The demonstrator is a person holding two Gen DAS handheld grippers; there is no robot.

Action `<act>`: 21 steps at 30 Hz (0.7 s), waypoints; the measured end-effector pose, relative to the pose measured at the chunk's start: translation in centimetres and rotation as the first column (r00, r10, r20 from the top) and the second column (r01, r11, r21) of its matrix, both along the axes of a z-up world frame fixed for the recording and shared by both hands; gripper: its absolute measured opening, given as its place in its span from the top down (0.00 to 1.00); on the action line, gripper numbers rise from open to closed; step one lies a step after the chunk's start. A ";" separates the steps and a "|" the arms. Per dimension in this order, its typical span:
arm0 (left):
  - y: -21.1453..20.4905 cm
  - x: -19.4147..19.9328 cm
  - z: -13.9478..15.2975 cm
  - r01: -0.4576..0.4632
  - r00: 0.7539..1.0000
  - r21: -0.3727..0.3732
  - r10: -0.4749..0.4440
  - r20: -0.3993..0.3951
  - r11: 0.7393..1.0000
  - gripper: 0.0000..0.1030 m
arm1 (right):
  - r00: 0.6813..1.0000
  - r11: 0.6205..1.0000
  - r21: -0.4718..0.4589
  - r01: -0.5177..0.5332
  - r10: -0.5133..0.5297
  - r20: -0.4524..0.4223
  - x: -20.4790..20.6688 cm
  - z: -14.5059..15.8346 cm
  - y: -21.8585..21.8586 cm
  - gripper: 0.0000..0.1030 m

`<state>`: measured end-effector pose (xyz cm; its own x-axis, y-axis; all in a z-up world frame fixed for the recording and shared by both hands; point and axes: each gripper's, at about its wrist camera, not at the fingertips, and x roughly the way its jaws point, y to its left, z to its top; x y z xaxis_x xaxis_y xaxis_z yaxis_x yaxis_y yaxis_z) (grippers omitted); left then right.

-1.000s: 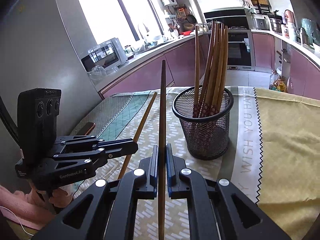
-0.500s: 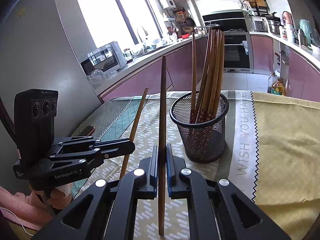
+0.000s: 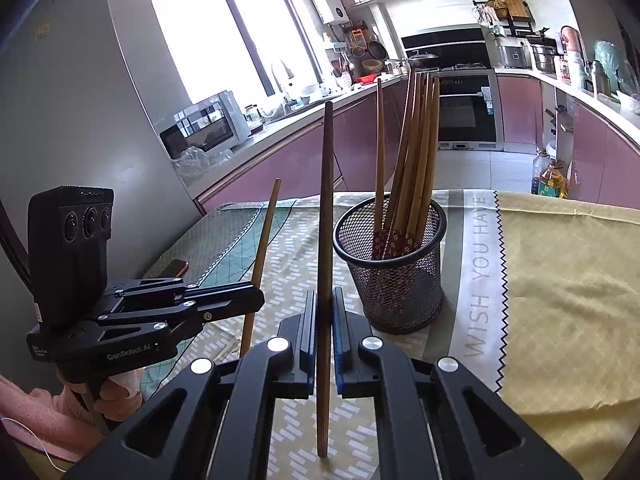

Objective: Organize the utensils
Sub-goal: 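Carry the upright chopstick with the right gripper above the mesh holder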

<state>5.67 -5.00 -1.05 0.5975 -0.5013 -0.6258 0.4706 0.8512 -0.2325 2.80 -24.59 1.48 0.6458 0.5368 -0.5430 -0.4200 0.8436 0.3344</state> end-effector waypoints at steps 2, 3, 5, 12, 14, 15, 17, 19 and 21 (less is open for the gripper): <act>0.0 0.0 0.1 0.001 1.000 0.000 -0.001 0.001 1.000 0.93 | 1.000 1.000 0.004 0.000 0.000 0.001 -0.1 0.1 -0.1 0.94; 0.0 0.1 0.1 0.002 1.000 -0.001 -0.002 0.001 1.000 0.93 | 1.000 1.000 0.004 0.001 -0.001 0.002 -0.1 0.1 -0.1 0.94; -0.1 0.1 0.1 0.003 1.000 -0.001 -0.003 0.003 1.000 0.93 | 1.000 1.000 0.006 0.002 -0.002 0.002 -0.1 0.1 -0.2 0.94; -0.2 0.0 0.2 0.007 1.000 -0.003 -0.007 0.005 1.000 0.93 | 1.000 1.000 0.011 0.004 -0.004 0.003 0.0 0.1 -0.4 0.94; -0.2 0.0 0.2 0.008 1.000 -0.004 -0.008 0.006 1.000 0.93 | 1.000 1.000 0.012 0.005 -0.005 0.004 0.0 0.2 -0.4 0.94; -0.2 0.0 0.3 0.008 1.000 -0.004 -0.008 0.006 1.000 0.93 | 1.000 1.000 0.012 0.004 -0.004 0.003 0.0 0.2 -0.4 0.94; -0.2 0.0 0.3 0.008 1.000 -0.004 -0.008 0.006 1.000 0.93 | 1.000 1.000 0.012 0.005 -0.005 0.003 0.0 0.1 -0.4 0.94; -0.2 0.0 0.3 0.008 1.000 -0.004 -0.008 0.005 1.000 0.93 | 1.000 1.000 0.013 0.005 -0.005 0.003 0.0 0.2 -0.4 0.94; -0.3 0.0 0.3 0.008 1.000 -0.004 -0.008 0.006 1.000 0.93 | 1.000 1.000 0.015 0.004 -0.004 0.002 0.0 0.2 -0.4 0.94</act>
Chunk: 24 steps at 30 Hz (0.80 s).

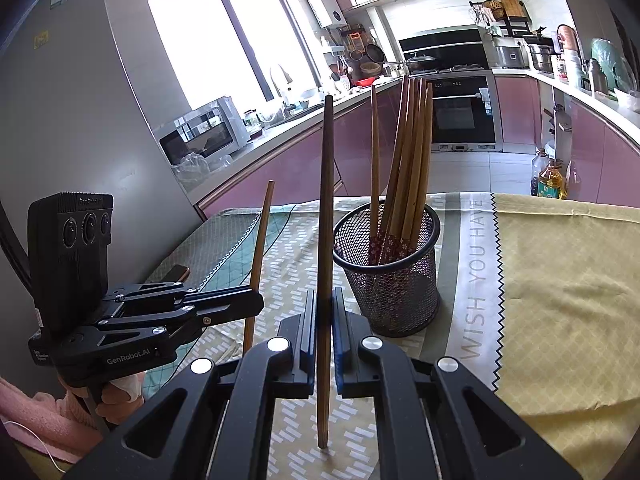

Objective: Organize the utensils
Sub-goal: 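Carry the upright chopstick with the right gripper above the mesh holder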

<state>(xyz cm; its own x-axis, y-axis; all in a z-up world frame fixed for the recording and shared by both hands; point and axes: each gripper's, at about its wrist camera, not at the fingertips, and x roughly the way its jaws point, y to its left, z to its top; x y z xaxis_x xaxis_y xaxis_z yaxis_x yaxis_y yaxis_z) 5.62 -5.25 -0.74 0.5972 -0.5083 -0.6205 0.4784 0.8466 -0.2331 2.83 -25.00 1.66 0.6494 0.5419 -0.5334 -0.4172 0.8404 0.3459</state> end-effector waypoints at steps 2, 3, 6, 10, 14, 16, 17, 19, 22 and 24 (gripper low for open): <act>0.0 0.0 0.0 0.001 1.000 -0.001 -0.001 0.000 1.000 0.93 | 1.000 1.000 -0.001 0.001 -0.001 0.002 0.0 0.0 0.0 0.94; 0.0 0.0 0.0 0.001 1.000 -0.001 -0.001 0.001 1.000 0.93 | 1.000 1.000 -0.001 0.002 -0.002 0.002 0.0 0.0 0.0 0.94; 0.0 0.0 0.1 0.001 1.000 -0.001 -0.001 0.002 1.000 0.93 | 1.000 1.000 -0.001 0.002 -0.002 0.004 0.0 0.1 0.0 0.94; -0.1 0.1 0.2 0.002 1.000 -0.004 -0.002 0.006 1.000 0.93 | 1.000 1.000 0.001 0.004 -0.004 0.010 0.0 0.2 0.1 0.94; -0.1 0.1 0.3 0.002 1.000 -0.004 -0.002 0.009 1.000 0.93 | 1.000 1.000 0.002 0.008 -0.008 0.014 0.2 0.3 0.0 0.94; -0.2 0.1 0.4 0.001 1.000 -0.005 -0.001 0.012 1.000 0.93 | 1.000 1.000 0.002 0.009 -0.009 0.015 0.2 0.3 0.0 0.94; -0.3 0.1 0.5 0.001 1.000 -0.006 -0.001 0.014 1.000 0.93 | 1.000 1.000 0.002 0.009 -0.009 0.017 0.2 0.4 0.0 0.94; -0.2 0.1 0.6 0.001 1.000 -0.007 -0.001 0.017 1.000 0.93 | 1.000 1.000 0.002 0.010 -0.010 0.021 0.1 0.4 0.0 0.94; -0.2 0.1 0.8 0.002 1.000 -0.009 -0.002 0.022 1.000 0.93 | 1.000 1.000 0.003 0.013 -0.013 0.024 0.2 0.5 -0.1 0.94; -0.2 0.1 0.8 0.003 1.000 -0.011 -0.003 0.024 1.000 0.93 | 1.000 1.000 0.004 0.015 -0.015 0.028 0.3 0.7 -0.1 0.94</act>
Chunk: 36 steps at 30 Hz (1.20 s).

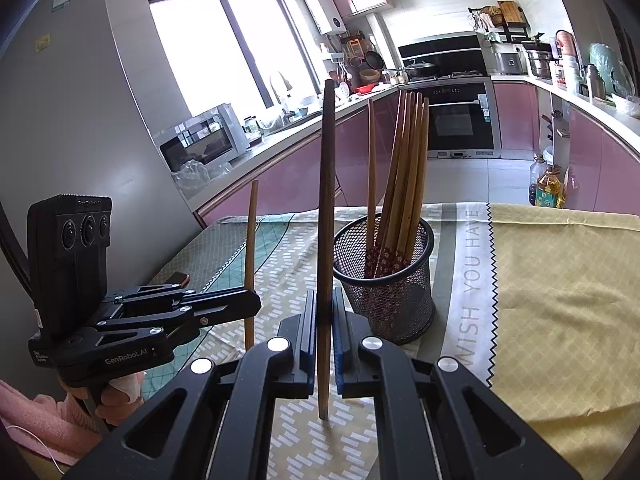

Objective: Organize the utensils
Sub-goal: 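Carry the upright chopstick with the right gripper above the mesh holder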

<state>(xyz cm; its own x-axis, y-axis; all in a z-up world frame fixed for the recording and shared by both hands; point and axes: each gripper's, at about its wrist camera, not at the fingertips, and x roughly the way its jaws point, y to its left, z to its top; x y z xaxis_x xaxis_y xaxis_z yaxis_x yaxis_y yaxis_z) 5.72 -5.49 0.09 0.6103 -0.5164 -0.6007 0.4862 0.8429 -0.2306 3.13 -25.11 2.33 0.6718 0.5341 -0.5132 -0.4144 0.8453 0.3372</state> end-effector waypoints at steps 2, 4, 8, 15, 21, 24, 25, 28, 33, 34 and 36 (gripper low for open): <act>0.0 0.0 0.1 0.001 1.000 -0.002 -0.001 0.002 1.000 0.93 | 1.000 1.000 0.000 0.002 -0.002 0.004 0.0 0.2 0.0 0.94; 0.0 0.1 0.1 0.003 1.000 -0.004 -0.003 0.003 1.000 0.93 | 1.000 1.000 -0.001 0.004 -0.004 0.008 0.0 0.3 0.0 0.94; 0.0 0.1 0.2 0.004 1.000 -0.005 -0.004 0.008 1.000 0.93 | 1.000 1.000 -0.003 0.006 -0.006 0.015 -0.1 0.4 -0.1 0.94; 0.0 0.0 0.6 0.006 1.000 -0.010 -0.006 0.016 1.000 0.93 | 1.000 1.000 -0.003 0.010 -0.010 0.024 -0.2 0.8 -0.2 0.94; 0.0 0.1 0.7 0.005 1.000 -0.010 -0.005 0.022 1.000 0.93 | 0.999 1.000 -0.001 0.014 -0.014 0.030 -0.2 1.0 -0.4 0.94; 0.0 0.1 0.8 0.005 1.000 -0.010 -0.005 0.024 1.000 0.93 | 0.999 1.000 -0.001 0.014 -0.014 0.036 -0.3 1.2 -0.5 0.94; 0.0 0.1 0.8 0.006 1.000 -0.010 -0.005 0.025 1.000 0.93 | 0.999 1.000 -0.001 0.015 -0.015 0.038 -0.2 1.3 -0.5 0.94; -0.1 0.1 1.0 0.007 1.000 -0.010 -0.007 0.026 1.000 0.93 | 0.999 1.000 0.000 0.016 -0.016 0.043 -0.2 1.5 -0.6 0.94; -0.1 0.2 1.0 0.008 1.000 -0.009 -0.007 0.028 1.000 0.93 | 0.999 1.000 0.001 0.019 -0.019 0.048 0.0 1.6 -0.8 0.94; -0.1 0.2 1.0 0.007 1.000 -0.009 -0.007 0.028 1.000 0.93 | 0.999 1.000 0.001 0.020 -0.020 0.049 0.0 1.7 -0.8 0.94; -0.1 0.2 1.1 0.008 1.000 -0.009 -0.008 0.030 1.000 0.93 | 0.999 1.000 0.000 0.020 -0.020 0.051 0.0 1.7 -0.9 0.94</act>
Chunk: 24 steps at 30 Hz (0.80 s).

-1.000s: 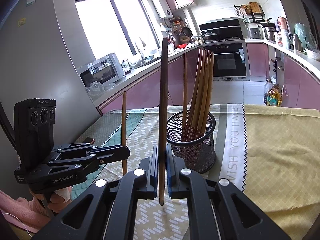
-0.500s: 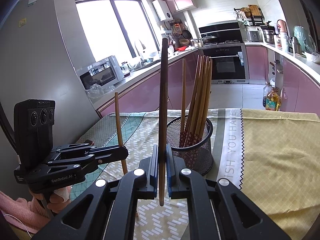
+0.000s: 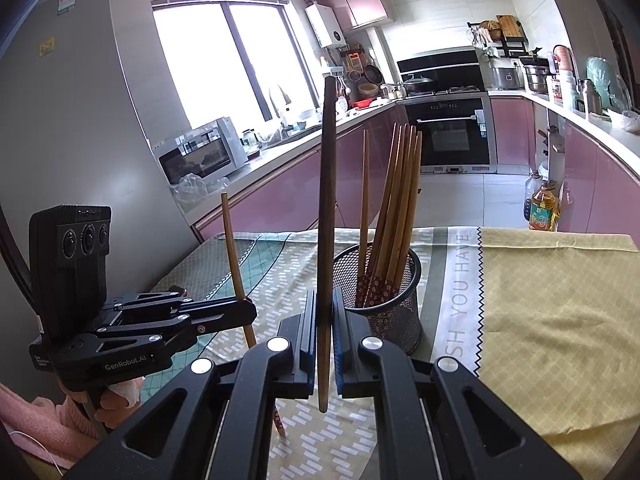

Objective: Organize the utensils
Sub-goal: 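Carry the upright chopstick with the right gripper above the mesh holder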

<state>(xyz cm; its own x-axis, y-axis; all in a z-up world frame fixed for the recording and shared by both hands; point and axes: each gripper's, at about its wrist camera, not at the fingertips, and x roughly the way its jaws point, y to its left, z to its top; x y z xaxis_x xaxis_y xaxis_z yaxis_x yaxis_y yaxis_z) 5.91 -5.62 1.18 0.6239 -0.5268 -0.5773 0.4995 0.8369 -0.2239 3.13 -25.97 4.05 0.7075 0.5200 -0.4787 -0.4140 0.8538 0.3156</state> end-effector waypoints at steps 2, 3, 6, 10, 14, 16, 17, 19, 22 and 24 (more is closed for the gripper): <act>0.0 0.1 0.2 0.000 1.000 -0.001 0.000 0.002 1.000 0.93 | 1.000 1.000 0.000 0.000 0.000 0.001 0.0 0.0 0.0 0.94; -0.1 0.1 0.3 0.000 1.000 -0.001 0.000 0.003 1.000 0.93 | 1.000 1.000 -0.001 0.000 0.000 0.001 0.0 0.0 0.0 0.94; 0.0 0.2 0.5 -0.002 1.000 -0.002 0.002 0.009 1.000 0.93 | 1.000 1.000 -0.002 0.000 0.000 0.006 0.1 0.2 0.0 0.94; 0.1 0.2 0.9 -0.003 1.000 -0.005 0.003 0.018 1.000 0.93 | 1.000 1.000 -0.002 0.001 -0.001 0.014 0.1 0.4 0.0 0.94; 0.0 0.3 1.1 -0.001 1.000 -0.006 0.002 0.027 1.000 0.93 | 1.000 1.000 -0.003 0.001 -0.001 0.019 0.2 0.5 0.0 0.94; 0.0 0.4 1.1 -0.001 1.000 -0.005 0.001 0.031 1.000 0.93 | 1.000 1.000 -0.003 0.001 -0.001 0.021 0.3 0.6 0.0 0.94; -0.1 0.4 1.1 0.000 0.999 -0.005 0.000 0.033 1.000 0.93 | 1.000 1.000 -0.003 0.000 0.000 0.023 0.3 0.6 0.1 0.94; -0.1 0.5 1.2 0.002 0.999 -0.006 -0.002 0.034 1.000 0.93 | 1.000 1.000 -0.005 -0.001 0.001 0.025 0.3 0.7 0.1 0.94; -0.1 0.5 1.3 0.003 0.999 -0.007 -0.002 0.034 1.000 0.93 | 1.000 1.000 -0.006 -0.003 0.003 0.029 0.4 0.9 0.1 0.94; -0.1 0.5 1.3 0.003 0.999 -0.009 -0.003 0.033 1.000 0.93 | 1.000 1.000 -0.005 -0.004 0.004 0.030 0.4 0.9 0.1 0.94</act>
<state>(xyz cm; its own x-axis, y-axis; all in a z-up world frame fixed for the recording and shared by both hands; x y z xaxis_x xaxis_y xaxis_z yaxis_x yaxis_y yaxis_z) 6.41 -5.69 2.45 0.6409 -0.5336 -0.5517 0.5094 0.8334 -0.2143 3.54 -25.83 5.00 0.7193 0.5207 -0.4598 -0.4266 0.8535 0.2993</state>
